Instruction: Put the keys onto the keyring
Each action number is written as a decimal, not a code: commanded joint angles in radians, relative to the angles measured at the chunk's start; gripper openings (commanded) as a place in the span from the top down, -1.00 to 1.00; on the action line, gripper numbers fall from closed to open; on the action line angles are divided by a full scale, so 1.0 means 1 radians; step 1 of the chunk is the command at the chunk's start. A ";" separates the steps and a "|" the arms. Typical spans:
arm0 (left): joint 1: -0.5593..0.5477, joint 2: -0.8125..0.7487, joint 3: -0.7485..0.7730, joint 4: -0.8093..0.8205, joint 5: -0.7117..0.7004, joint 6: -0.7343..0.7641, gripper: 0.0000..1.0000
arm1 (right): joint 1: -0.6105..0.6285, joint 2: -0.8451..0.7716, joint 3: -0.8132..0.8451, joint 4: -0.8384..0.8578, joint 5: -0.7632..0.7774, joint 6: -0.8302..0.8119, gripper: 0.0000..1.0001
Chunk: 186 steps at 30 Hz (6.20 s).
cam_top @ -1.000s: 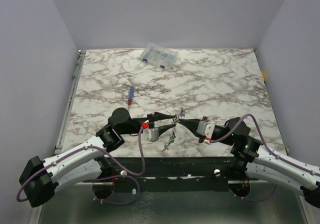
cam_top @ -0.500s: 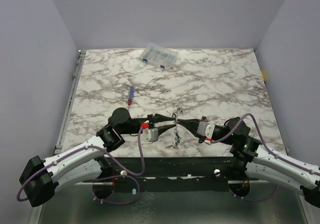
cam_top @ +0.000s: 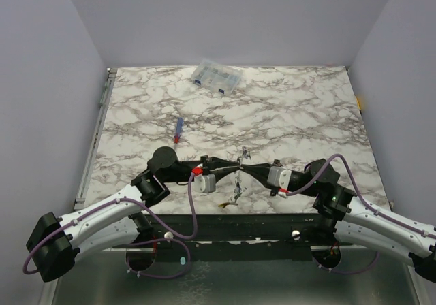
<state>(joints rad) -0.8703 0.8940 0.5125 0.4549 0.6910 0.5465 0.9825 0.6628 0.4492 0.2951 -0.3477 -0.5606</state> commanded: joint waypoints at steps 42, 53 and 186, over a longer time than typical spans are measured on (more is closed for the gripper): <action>-0.005 0.033 0.020 -0.030 -0.195 -0.005 1.00 | 0.007 0.078 0.257 -0.391 0.104 0.096 0.09; -0.003 0.074 0.051 -0.081 -0.336 -0.023 1.00 | 0.007 0.141 0.257 -0.332 0.219 0.237 0.14; 0.273 0.739 0.497 -0.856 -0.817 -0.813 -0.43 | -0.067 0.114 0.078 -0.369 0.491 0.774 -0.14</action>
<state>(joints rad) -0.5911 1.6386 1.0157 -0.4011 -0.1566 -0.2695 0.9207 0.7979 0.5121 -0.0246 0.1188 0.1883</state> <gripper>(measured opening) 0.715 0.569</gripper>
